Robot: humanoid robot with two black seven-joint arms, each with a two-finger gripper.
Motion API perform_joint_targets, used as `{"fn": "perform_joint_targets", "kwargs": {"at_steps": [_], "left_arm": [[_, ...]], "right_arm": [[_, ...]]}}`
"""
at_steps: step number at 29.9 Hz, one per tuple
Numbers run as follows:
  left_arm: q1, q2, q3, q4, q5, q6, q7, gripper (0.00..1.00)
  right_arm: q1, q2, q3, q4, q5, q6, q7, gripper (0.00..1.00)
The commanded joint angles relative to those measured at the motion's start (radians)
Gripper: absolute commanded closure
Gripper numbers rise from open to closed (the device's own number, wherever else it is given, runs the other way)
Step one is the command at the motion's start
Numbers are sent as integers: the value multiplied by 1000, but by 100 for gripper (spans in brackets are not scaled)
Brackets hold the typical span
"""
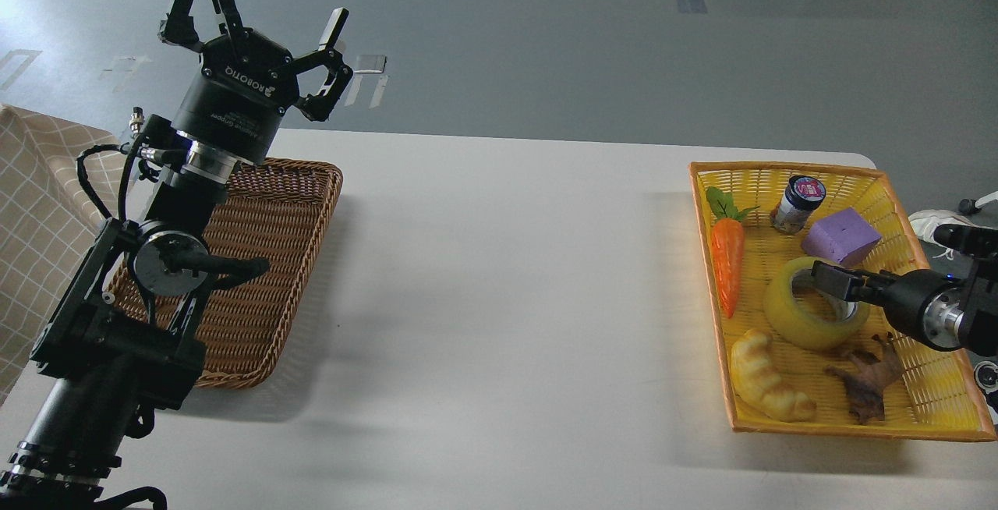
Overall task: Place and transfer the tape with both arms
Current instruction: 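Insert the right gripper into the tape roll's hole and grip it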
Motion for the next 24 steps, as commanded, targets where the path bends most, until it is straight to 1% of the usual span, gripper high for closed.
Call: {"fn": "perform_joint_targets", "kwargs": {"at_steps": [1,18,24], "left_arm": [[0,4,0,0,0,-1,0,2],[1,5,-9,0,0,-5,0,2],[3,10,-20,0,0,-5,-1,2]], "right_arm": [[-1,14,-2,-2,-1,0,0,4],[-16,8,-2,-2,-1,0,0,3],[-16,14,-2,0,1,0,0,6]]}}
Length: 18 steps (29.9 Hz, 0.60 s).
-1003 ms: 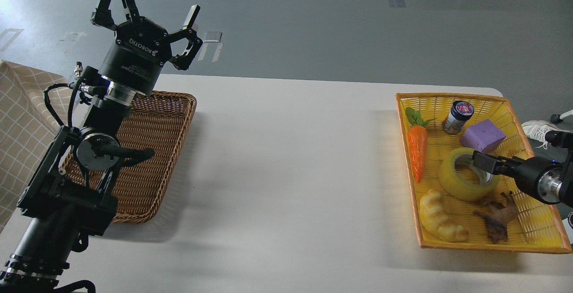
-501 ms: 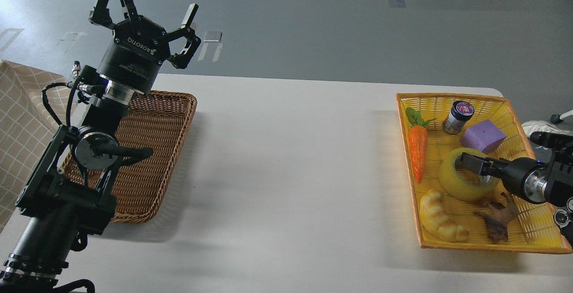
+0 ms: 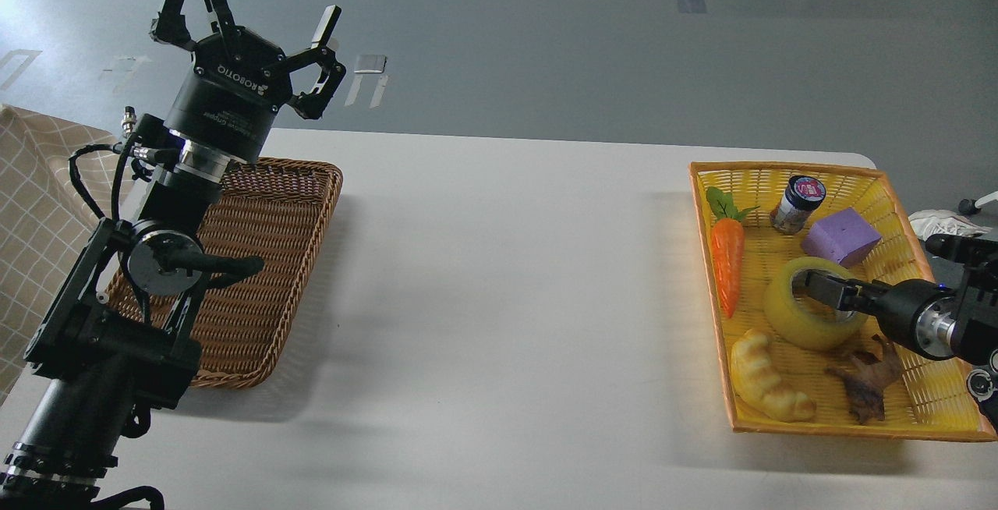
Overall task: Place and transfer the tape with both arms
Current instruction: 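Insert the right gripper into the tape roll's hole and grip it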
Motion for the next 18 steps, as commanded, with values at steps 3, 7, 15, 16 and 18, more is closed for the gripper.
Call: {"fn": "perform_joint_targets", "kwargs": {"at_steps": [3,7,15,16,18], "left_arm": [[0,4,-5,-1,0,0,-1,2],[0,2,-5,1,-2,0,-3,2],[2,-4,-5,-1,-2,0,-3,2],[2,-4,-5,-1,-2,0,-3,2],[2,-6,-5,-1,-2,0,-3,2]], "right_arm": [[-5,5,0,1,1,0,0,9],[-6,5,0,2,2,0,0,10],[-17,3,0,4,4,0,0,14],[-18,3,0,4,4,0,0,14],[-23,3,0,5,4,0,0,19]]}}
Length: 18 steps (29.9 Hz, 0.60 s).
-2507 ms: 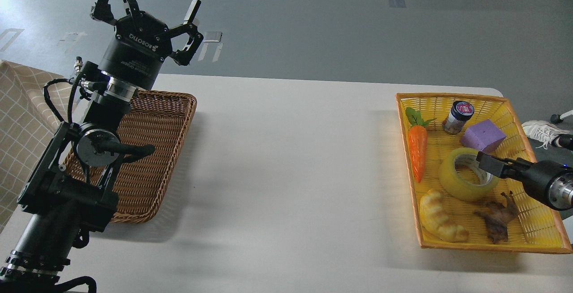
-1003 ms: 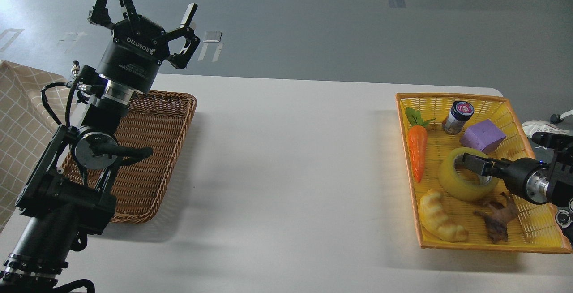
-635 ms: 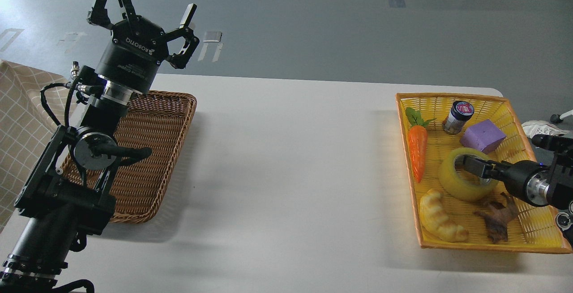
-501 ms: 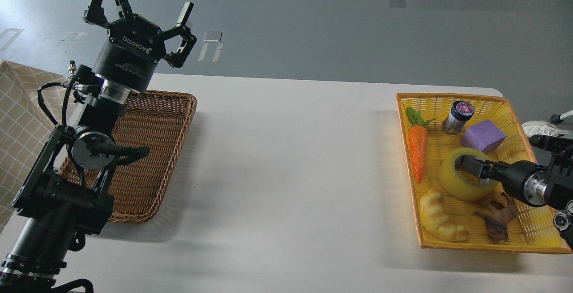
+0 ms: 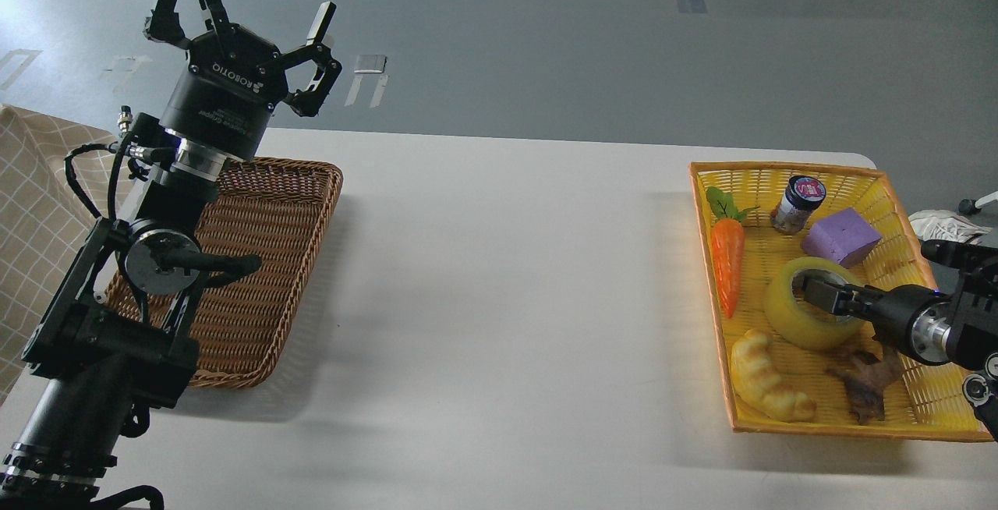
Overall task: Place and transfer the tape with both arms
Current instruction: 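Insert the right gripper into the tape roll's hole and grip it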
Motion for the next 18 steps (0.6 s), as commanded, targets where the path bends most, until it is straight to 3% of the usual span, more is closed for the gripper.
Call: {"fn": "perform_joint_targets", "kwargs": {"at_steps": [1,7,18], "left_arm": [[0,-1,0,0,2,0,0,2],[-1,-1,0,0,2,0,2,2],[0,2,0,1,2,4,2,2]], "right_arm": [[-8,0,0,2,0,0,0,21],[-20,-2,2,3,0,0,0,47],[-22,-9,0,6,0,0,10,54]]}}
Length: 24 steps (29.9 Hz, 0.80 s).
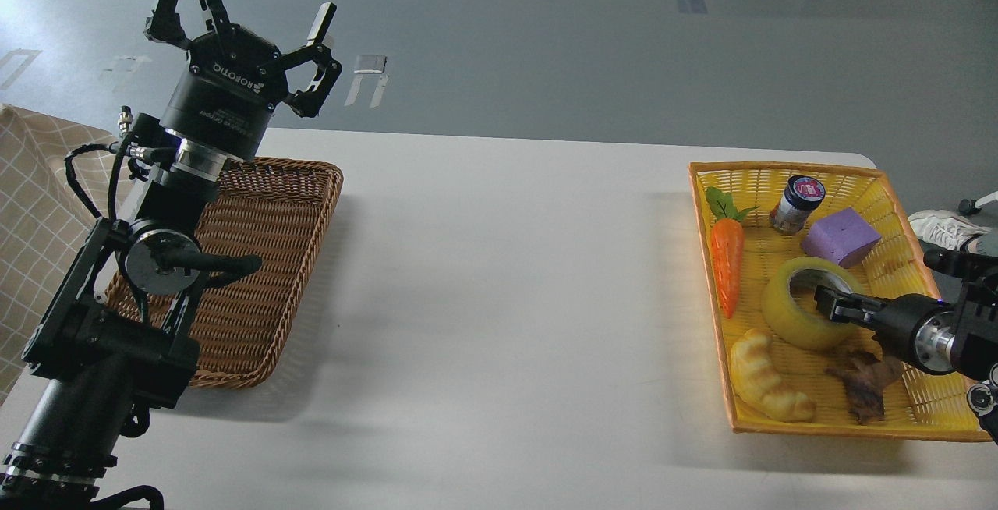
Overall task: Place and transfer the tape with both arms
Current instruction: 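Insert the right gripper into the tape roll's hole and grip it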
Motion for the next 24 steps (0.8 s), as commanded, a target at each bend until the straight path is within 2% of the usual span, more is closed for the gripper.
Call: {"fn": "perform_joint_targets", "kwargs": {"at_steps": [1,5,8,12,24], "left_arm": [[1,0,0,1,0,1,0,2],[1,0,0,1,1,1,0,2],[3,-2,2,1,0,1,0,2],[12,0,2,7,0,1,0,2],[18,-1,2,7,0,1,0,2]], "right_arm": [[-1,0,-2,1,0,0,15,55],[-9,-2,-2,1,0,0,23,62],[-10,-2,-2,1,0,0,32,63],[-16,-10,-2,1,0,0,47,72],[-15,-17,-2,-5,-2,0,63,73]]}}
